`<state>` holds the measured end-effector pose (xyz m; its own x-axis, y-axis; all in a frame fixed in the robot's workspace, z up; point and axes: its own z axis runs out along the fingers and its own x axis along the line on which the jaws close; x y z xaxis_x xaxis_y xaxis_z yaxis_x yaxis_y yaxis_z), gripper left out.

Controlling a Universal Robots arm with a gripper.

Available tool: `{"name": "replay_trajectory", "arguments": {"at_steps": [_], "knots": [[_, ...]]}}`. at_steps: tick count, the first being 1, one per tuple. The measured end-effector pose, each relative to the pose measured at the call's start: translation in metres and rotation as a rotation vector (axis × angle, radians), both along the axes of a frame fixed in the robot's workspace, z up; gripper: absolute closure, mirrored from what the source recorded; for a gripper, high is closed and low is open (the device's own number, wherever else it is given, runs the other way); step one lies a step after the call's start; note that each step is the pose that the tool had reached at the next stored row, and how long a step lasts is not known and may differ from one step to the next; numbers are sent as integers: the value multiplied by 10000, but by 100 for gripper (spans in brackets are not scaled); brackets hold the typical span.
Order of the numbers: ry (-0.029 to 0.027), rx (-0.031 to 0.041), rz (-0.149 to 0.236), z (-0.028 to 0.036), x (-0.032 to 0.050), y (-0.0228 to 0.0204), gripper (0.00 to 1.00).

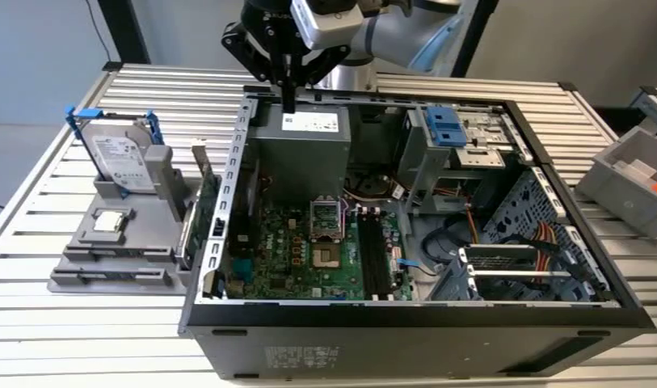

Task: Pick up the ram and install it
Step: 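Reach for the ram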

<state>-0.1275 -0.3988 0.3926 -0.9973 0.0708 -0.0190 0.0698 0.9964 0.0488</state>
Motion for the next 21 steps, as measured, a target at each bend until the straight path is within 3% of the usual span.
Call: {"name": "replay_trajectory", "arguments": {"at_steps": [12,21], "knots": [[2,-1,2,0,-63,0,100],[12,-1,4,0,-164,0,100]]}}
